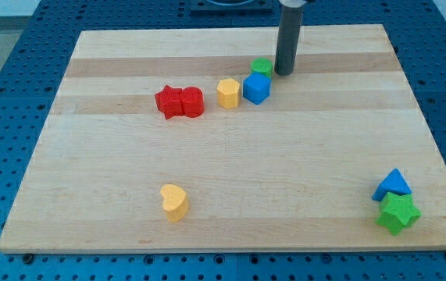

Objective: Push the cube along with the hexagon into the red circle

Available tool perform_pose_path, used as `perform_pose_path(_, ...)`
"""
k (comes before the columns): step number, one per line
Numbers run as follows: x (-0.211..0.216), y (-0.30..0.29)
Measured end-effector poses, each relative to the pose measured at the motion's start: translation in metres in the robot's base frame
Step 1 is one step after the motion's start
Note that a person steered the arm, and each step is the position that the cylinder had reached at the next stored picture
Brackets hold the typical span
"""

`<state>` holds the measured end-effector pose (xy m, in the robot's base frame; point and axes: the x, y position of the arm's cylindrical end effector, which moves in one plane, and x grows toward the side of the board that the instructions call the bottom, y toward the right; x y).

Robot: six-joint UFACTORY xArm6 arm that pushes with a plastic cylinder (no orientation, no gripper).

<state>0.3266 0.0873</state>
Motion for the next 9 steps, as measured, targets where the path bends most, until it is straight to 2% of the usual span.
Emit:
perform_pose_path(2,0.038,-0.010)
perform_pose_path(3,0.030,-0.011)
perform_pose_path(4,0.018,0.021)
perform_pose_path(5,0.018,0.024)
perform_pose_path(9,0.032,-0.055)
